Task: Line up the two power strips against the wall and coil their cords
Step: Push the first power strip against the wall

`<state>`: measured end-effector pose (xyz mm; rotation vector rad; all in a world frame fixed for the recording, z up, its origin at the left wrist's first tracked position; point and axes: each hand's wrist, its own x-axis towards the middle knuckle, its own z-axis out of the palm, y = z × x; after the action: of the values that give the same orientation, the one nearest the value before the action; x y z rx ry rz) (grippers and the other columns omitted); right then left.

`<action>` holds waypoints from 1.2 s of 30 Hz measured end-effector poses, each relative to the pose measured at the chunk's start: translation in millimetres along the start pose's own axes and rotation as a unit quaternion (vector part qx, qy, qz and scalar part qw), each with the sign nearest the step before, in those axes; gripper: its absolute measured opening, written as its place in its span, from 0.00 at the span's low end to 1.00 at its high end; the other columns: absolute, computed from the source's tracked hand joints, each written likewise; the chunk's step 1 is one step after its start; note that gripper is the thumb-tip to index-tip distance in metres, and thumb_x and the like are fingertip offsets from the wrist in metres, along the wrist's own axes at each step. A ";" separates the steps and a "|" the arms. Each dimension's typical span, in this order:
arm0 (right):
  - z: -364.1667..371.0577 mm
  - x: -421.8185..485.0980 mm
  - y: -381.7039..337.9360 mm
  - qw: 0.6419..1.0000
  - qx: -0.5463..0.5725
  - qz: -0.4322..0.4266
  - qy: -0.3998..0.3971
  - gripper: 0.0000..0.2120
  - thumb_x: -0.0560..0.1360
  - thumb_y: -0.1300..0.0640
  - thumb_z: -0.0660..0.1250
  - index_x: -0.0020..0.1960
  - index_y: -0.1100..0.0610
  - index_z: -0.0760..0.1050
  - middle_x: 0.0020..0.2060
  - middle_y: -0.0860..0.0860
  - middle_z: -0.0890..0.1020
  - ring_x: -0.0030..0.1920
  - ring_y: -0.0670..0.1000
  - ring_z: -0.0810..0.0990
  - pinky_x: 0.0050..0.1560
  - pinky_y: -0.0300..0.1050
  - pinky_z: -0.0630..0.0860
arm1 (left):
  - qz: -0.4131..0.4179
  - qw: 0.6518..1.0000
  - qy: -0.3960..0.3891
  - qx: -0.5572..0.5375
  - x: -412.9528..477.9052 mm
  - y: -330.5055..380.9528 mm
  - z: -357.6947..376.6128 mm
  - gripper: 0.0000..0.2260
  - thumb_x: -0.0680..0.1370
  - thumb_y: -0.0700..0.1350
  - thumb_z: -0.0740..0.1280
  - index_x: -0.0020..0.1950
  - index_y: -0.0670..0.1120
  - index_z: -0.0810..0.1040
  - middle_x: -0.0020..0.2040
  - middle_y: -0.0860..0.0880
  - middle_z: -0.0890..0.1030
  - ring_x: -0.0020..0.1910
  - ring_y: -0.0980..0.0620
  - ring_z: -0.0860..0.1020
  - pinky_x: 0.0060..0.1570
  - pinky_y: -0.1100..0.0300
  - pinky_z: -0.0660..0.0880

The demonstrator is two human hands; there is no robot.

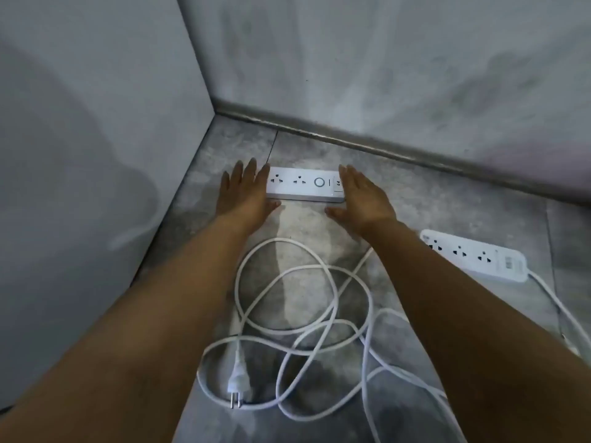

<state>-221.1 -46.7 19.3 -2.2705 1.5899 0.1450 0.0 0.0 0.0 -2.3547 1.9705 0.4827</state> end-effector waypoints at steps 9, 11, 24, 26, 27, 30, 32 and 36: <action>12.1 27.1 1.7 0.999 -0.023 -0.004 0.032 0.35 0.76 0.51 0.68 0.77 0.57 0.57 0.73 0.56 0.65 0.67 0.60 0.69 0.65 0.52 0.66 | 0.032 0.999 0.043 0.005 20.8 -8.5 6.5 0.35 0.77 0.54 0.68 0.78 0.44 0.58 0.73 0.42 0.66 0.72 0.40 0.62 0.74 0.45 0.54; 12.0 27.2 1.1 0.999 -0.019 -0.014 0.043 0.33 0.75 0.53 0.69 0.76 0.58 0.60 0.70 0.57 0.68 0.64 0.61 0.71 0.62 0.53 0.68 | 0.042 0.997 0.057 -0.002 20.1 -9.7 5.8 0.34 0.75 0.53 0.70 0.77 0.43 0.61 0.70 0.41 0.69 0.68 0.40 0.66 0.71 0.47 0.59; -30.7 44.2 -7.4 0.975 0.021 -0.054 0.213 0.26 0.72 0.57 0.71 0.67 0.59 0.67 0.63 0.58 0.72 0.55 0.60 0.75 0.49 0.53 0.75 | 0.101 0.970 0.218 -0.025 45.8 -9.9 -43.7 0.29 0.70 0.41 0.75 0.69 0.36 0.71 0.62 0.34 0.75 0.60 0.34 0.73 0.56 0.44 0.71; -35.4 50.2 -9.8 0.973 0.021 -0.056 0.224 0.27 0.72 0.57 0.71 0.68 0.60 0.67 0.63 0.58 0.72 0.55 0.60 0.76 0.49 0.53 0.74 | 0.118 0.968 0.220 -0.021 55.0 -12.0 -51.0 0.30 0.72 0.41 0.74 0.71 0.35 0.69 0.64 0.33 0.74 0.64 0.32 0.71 0.60 0.41 0.71; -36.1 53.3 -11.2 0.971 0.021 -0.057 0.229 0.27 0.72 0.56 0.71 0.68 0.60 0.67 0.63 0.58 0.72 0.55 0.60 0.76 0.49 0.53 0.74 | 0.122 0.969 0.214 -0.018 59.3 -13.4 -52.7 0.30 0.73 0.42 0.73 0.72 0.35 0.67 0.66 0.32 0.72 0.67 0.32 0.69 0.63 0.40 0.70; -33.4 62.2 -13.8 0.970 0.027 -0.055 0.235 0.27 0.73 0.57 0.71 0.68 0.60 0.67 0.63 0.58 0.72 0.53 0.60 0.76 0.47 0.52 0.73 | 0.115 0.973 0.201 -0.015 68.9 -18.9 -49.9 0.31 0.76 0.43 0.71 0.75 0.37 0.63 0.73 0.34 0.67 0.74 0.33 0.62 0.71 0.40 0.62; -28.9 68.6 -15.4 0.970 0.034 -0.056 0.233 0.26 0.73 0.57 0.71 0.69 0.60 0.67 0.63 0.58 0.72 0.53 0.60 0.76 0.46 0.50 0.72 | 0.118 0.970 0.214 -0.016 71.0 -23.8 -45.3 0.30 0.77 0.43 0.69 0.76 0.37 0.62 0.74 0.34 0.65 0.75 0.33 0.60 0.73 0.40 0.59; -19.9 83.0 -15.9 0.975 0.036 -0.058 0.212 0.27 0.73 0.58 0.70 0.70 0.60 0.66 0.63 0.58 0.72 0.54 0.61 0.76 0.48 0.51 0.72 | 0.121 0.968 0.220 -0.011 72.1 -32.6 -34.5 0.31 0.77 0.43 0.68 0.77 0.38 0.61 0.76 0.34 0.60 0.76 0.33 0.58 0.73 0.39 0.58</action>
<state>-178.9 -122.6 17.6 -2.4433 1.6139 -0.4502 49.6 -70.1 8.7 -2.4057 2.4642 -0.0251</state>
